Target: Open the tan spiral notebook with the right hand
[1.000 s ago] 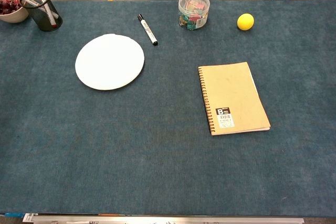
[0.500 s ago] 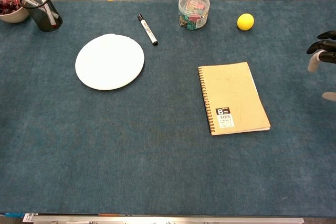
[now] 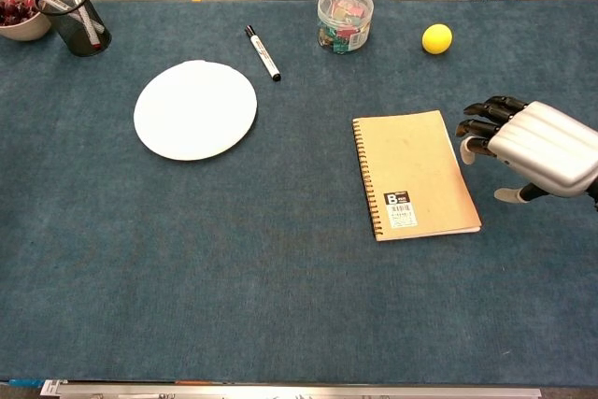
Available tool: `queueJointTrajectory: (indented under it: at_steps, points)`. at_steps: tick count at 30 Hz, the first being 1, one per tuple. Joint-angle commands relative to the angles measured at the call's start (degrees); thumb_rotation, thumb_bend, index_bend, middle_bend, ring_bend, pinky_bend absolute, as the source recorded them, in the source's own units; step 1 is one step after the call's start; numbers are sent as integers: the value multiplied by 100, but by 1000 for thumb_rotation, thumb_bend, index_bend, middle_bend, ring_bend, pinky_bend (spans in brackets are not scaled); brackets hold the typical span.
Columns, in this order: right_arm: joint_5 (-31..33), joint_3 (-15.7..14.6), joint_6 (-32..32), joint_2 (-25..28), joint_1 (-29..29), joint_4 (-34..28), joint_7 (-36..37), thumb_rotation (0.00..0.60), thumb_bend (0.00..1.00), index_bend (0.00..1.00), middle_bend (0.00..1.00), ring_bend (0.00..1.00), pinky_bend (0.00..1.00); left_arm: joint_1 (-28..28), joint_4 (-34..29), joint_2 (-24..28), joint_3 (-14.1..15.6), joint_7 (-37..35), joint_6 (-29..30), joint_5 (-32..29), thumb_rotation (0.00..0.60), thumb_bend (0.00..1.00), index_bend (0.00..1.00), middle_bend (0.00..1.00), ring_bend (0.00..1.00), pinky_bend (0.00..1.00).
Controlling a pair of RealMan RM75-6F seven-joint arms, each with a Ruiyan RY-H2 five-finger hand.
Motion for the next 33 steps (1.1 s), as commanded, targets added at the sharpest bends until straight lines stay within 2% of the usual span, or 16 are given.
queueJointTrajectory:
  at_steps: [1, 9, 13, 31, 33]
  points:
    - [-44, -43, -45, -197, 105, 243, 61, 600, 15, 448, 302, 150, 188, 15, 35, -4, -4, -37, 11, -18, 600, 397, 202, 126, 142, 201]
    - [-46, -127, -121, -547, 275, 699, 225, 600, 17, 448, 302, 150, 188, 28, 138, -24, -20, -124, -4, -65, 600, 398, 202, 126, 142, 201]
    - [-34, -166, -124, -670, 330, 823, 261, 600, 78, 449, 302, 150, 188, 38, 167, -24, -19, -152, -7, -74, 600, 398, 202, 125, 142, 201]
    - [120, -274, -102, -824, 441, 1107, 467, 600, 81, 449, 301, 150, 188, 50, 192, -30, -42, -145, -11, -99, 600, 398, 202, 126, 142, 201]
    - [122, -280, -91, -853, 465, 1130, 497, 600, 124, 449, 301, 150, 188, 61, 196, -24, -44, -155, -5, -114, 600, 398, 202, 125, 142, 201]
